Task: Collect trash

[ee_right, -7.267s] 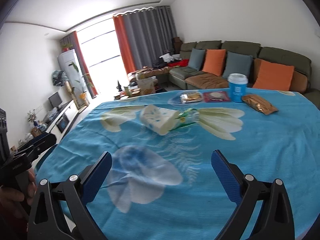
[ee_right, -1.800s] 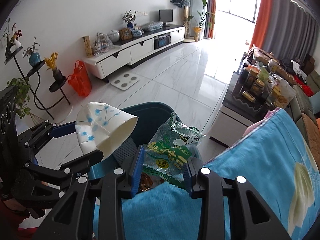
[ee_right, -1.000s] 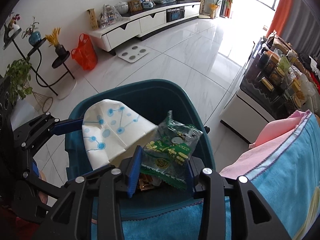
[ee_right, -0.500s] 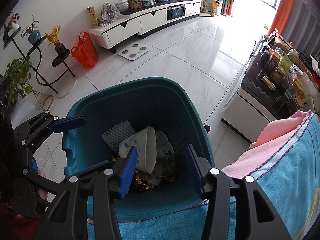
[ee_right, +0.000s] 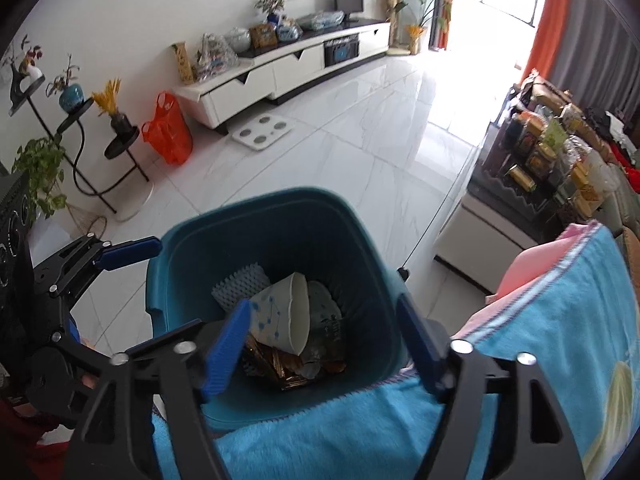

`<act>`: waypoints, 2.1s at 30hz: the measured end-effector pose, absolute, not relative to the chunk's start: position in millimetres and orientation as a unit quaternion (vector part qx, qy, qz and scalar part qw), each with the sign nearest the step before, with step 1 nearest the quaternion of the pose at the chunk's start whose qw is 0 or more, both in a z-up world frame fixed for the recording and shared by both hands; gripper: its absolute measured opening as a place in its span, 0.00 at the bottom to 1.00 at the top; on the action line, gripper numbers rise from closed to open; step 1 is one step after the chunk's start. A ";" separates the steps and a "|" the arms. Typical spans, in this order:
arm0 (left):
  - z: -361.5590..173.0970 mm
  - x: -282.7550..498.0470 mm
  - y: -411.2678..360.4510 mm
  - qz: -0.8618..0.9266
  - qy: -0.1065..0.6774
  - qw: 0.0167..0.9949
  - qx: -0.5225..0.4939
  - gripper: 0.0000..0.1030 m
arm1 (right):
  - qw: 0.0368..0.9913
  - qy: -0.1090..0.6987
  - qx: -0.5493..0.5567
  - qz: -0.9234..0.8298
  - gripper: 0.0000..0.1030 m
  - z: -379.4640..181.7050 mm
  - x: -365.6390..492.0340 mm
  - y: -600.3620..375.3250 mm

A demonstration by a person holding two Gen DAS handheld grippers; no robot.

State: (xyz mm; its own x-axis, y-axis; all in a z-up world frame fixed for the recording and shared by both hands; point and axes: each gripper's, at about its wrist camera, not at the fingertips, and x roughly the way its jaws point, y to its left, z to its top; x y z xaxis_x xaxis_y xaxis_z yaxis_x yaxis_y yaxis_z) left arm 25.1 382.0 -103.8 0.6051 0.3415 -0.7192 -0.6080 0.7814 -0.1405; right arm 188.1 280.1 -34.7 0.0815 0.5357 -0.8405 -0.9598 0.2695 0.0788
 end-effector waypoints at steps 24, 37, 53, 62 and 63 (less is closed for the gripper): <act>0.2 46.1 257.6 0.239 0.262 0.928 -0.115 0.94 | 0.828 0.331 -0.108 0.439 0.93 15.5 217.1 77.9; 24.3 65.8 157.9 0.167 0.228 0.956 -0.080 0.94 | 0.902 0.304 -0.030 0.305 0.93 14.7 203.9 -59.8; 42.3 75.9 92.4 0.091 0.189 0.976 -0.055 0.94 | 0.964 0.227 0.011 0.139 0.93 12.6 143.6 -162.3; 54.3 63.1 71.6 0.078 0.156 0.984 -0.031 0.94 | 0.973 0.197 0.013 0.119 0.93 16.2 119.8 -174.0; 55.6 61.1 69.9 0.077 0.150 0.985 -0.029 0.94 | 0.974 0.193 0.014 0.117 0.93 16.4 117.1 -174.7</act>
State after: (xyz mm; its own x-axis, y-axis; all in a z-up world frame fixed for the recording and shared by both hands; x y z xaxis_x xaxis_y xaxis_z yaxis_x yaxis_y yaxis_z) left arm 61.1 69.9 55.6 0.9434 0.1429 -0.2992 -0.1604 0.9865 -0.0345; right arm 117.1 -174.7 16.4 0.8977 0.2338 -0.3735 -0.2229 0.9721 0.0728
